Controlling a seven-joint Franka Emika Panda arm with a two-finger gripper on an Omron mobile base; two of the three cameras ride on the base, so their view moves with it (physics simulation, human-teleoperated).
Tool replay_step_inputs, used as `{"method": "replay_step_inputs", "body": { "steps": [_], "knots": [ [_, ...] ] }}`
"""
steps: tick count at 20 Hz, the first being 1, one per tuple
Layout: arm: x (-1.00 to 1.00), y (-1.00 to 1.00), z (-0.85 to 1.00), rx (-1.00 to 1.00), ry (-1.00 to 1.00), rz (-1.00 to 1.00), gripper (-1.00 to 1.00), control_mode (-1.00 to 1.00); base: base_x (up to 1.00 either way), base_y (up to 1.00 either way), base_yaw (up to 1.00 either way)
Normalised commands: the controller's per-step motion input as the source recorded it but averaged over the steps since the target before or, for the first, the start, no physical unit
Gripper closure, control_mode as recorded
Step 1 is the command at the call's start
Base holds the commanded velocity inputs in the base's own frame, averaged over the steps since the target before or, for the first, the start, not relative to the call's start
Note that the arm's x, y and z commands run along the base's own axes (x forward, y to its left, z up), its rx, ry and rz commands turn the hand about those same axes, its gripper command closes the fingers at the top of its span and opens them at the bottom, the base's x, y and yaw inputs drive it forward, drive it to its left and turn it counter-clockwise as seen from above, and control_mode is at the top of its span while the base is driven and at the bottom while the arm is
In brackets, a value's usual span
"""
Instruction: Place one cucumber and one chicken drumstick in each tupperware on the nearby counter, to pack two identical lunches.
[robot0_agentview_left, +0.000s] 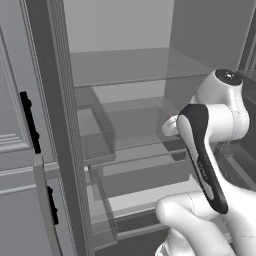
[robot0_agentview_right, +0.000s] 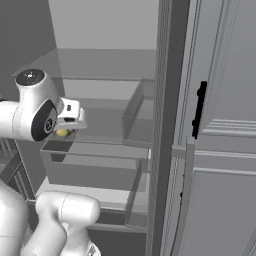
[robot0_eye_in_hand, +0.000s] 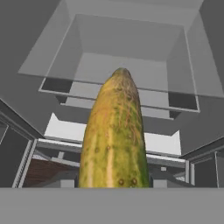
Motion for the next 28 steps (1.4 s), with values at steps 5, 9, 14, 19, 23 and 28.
{"method": "replay_step_inputs", "body": {
  "steps": [5, 9, 14, 19, 23, 28],
  "knots": [
    [-0.84, -0.03, -0.58, -0.01, 0.18, 0.0, 1.0, -1.0, 0.0, 0.0, 0.0],
    [-0.49, 0.0, -0.08, 0.0, 0.01, 0.0, 1.0, -1.0, 0.0, 0.0, 0.0],
    [-0.13, 0.0, -0.01, 0.0, 0.0, 0.0, 1.0, 1.0, -0.56, -0.11, -0.02],
    [0.0, 0.0, 0.0, 0.0, 0.0, 0.0, 1.0, 1.0, -1.0, -0.23, -0.18],
    [0.0, 0.0, 0.0, 0.0, 0.0, 0.0, 1.0, 1.0, -1.0, -0.29, -0.27],
    [0.0, 0.0, 0.0, 0.0, 0.0, 0.0, 1.0, 1.0, -0.79, -0.37, -0.5]
  ]
}}
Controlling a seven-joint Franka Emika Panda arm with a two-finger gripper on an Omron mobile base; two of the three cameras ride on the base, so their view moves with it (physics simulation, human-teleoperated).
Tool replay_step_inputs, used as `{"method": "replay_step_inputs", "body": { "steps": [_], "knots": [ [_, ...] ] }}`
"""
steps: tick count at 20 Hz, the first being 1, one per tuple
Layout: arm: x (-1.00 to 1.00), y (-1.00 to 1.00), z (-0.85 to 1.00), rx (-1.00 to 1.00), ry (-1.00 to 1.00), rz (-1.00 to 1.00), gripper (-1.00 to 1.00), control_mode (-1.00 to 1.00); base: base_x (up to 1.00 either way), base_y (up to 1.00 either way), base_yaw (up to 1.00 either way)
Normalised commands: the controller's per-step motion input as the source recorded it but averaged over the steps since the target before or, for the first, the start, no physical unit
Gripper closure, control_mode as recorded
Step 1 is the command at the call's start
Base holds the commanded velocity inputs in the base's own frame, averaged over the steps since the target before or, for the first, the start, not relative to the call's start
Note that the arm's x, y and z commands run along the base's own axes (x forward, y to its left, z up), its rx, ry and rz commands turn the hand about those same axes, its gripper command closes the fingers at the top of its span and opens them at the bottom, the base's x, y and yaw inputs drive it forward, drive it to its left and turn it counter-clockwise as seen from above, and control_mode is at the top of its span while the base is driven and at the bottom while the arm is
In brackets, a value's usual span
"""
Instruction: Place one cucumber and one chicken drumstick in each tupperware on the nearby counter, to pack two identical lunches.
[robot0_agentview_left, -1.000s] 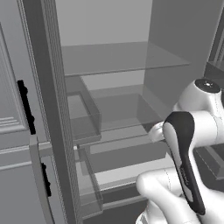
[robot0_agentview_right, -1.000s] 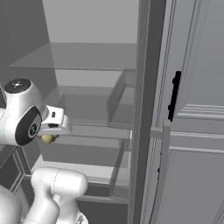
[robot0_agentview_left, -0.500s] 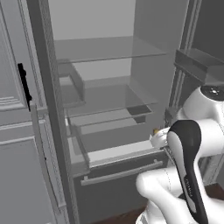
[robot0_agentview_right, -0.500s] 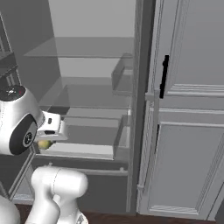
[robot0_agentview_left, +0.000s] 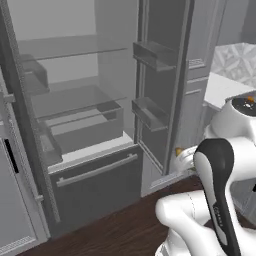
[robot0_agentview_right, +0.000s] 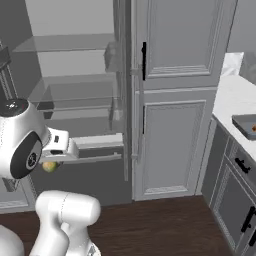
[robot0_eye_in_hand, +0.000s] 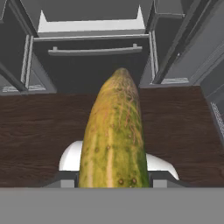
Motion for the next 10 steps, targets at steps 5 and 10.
{"method": "replay_step_inputs", "body": {
  "steps": [5, 10],
  "knots": [
    [0.0, 0.0, 0.0, 0.0, 0.0, 0.0, 1.0, 1.0, -0.14, -0.24, -0.74],
    [0.0, 0.0, 0.0, 0.0, 0.0, 0.0, 1.0, 1.0, 0.06, -0.47, -0.76]
  ]
}}
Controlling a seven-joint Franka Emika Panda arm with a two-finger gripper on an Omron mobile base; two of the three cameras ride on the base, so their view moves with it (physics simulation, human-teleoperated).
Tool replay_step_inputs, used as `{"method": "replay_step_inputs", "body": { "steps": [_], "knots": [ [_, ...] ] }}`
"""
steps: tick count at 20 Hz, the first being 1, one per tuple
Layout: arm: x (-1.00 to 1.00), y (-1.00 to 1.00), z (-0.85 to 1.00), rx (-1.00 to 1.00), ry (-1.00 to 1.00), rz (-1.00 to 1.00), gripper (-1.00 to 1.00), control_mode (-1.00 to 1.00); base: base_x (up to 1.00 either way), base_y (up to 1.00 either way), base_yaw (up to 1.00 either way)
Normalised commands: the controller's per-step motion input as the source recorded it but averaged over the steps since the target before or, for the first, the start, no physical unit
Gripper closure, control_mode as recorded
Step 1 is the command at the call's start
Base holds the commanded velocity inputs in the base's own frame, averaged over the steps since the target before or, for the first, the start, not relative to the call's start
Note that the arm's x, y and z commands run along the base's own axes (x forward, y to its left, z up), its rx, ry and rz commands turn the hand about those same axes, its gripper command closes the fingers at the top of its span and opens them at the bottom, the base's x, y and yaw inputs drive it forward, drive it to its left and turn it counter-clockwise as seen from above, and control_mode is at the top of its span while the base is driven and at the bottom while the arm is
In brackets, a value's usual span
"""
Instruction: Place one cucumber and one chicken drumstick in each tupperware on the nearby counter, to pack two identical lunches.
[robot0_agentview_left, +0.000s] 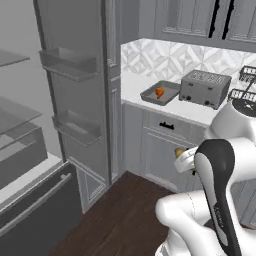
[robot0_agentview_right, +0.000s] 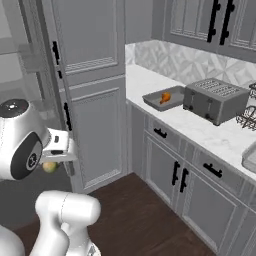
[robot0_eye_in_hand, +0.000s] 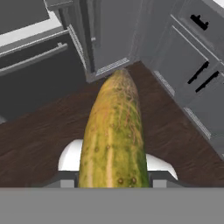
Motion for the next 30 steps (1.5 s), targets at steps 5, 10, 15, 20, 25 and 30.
{"method": "replay_step_inputs", "body": {
  "steps": [5, 10, 15, 20, 25, 30],
  "knots": [
    [0.0, 0.0, 0.0, 0.0, 0.0, 0.0, 1.0, 1.0, 0.35, -0.49, -0.69],
    [0.0, 0.0, 0.0, 0.0, 0.0, 0.0, 1.0, 1.0, 1.0, 0.0, -0.07],
    [0.0, 0.0, 0.0, 0.0, 0.0, 0.0, 1.0, 1.0, 0.99, 0.0, 0.01],
    [0.0, 0.0, 0.0, 0.0, 0.0, 0.0, 1.0, 1.0, 0.87, 0.08, 0.0],
    [0.0, 0.0, 0.0, 0.0, 0.0, 0.0, 1.0, 1.0, 0.52, 0.57, 0.0],
    [0.12, 0.05, 0.0, 0.0, 0.0, 0.0, 1.0, -1.0, 0.39, 0.21, 0.0]
  ]
}}
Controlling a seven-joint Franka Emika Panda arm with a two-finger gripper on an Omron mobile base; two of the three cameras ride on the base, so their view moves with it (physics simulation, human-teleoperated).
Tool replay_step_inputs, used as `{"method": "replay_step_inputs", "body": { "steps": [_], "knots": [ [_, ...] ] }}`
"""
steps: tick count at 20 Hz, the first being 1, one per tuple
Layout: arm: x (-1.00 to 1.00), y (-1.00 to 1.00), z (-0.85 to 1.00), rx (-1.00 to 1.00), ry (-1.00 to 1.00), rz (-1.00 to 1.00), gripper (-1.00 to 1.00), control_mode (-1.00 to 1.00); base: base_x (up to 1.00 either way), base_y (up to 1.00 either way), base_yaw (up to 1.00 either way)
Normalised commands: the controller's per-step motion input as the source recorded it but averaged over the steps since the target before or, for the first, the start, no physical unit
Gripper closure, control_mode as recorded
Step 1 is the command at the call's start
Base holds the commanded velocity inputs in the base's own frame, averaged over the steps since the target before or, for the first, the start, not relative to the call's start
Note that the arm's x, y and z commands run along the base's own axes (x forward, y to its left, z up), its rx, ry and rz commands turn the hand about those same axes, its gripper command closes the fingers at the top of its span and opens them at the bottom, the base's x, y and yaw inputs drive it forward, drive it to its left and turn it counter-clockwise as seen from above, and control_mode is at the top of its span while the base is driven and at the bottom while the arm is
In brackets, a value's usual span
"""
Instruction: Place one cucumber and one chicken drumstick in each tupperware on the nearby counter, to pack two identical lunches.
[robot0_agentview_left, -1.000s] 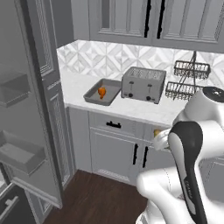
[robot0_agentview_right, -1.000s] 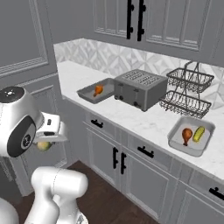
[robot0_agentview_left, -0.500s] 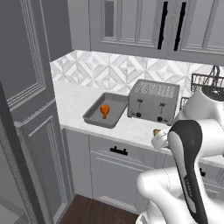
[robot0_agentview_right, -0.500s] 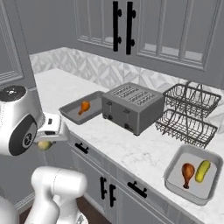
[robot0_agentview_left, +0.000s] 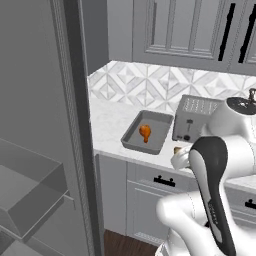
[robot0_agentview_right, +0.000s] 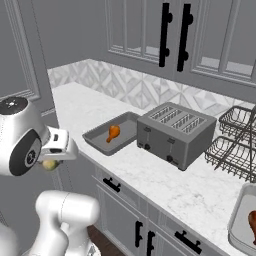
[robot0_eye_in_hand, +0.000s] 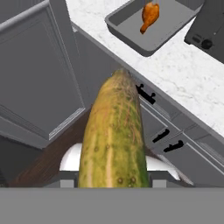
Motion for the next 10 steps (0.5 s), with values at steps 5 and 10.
{"method": "replay_step_inputs", "body": {
  "steps": [5, 10],
  "knots": [
    [0.84, 0.27, 0.0, 0.0, 0.02, 0.0, 1.0, -1.0, 0.0, 0.0, 0.0],
    [1.0, -0.07, 0.0, -0.01, 0.0, -0.01, 1.0, -1.0, 0.0, 0.0, 0.0]
  ]
}}
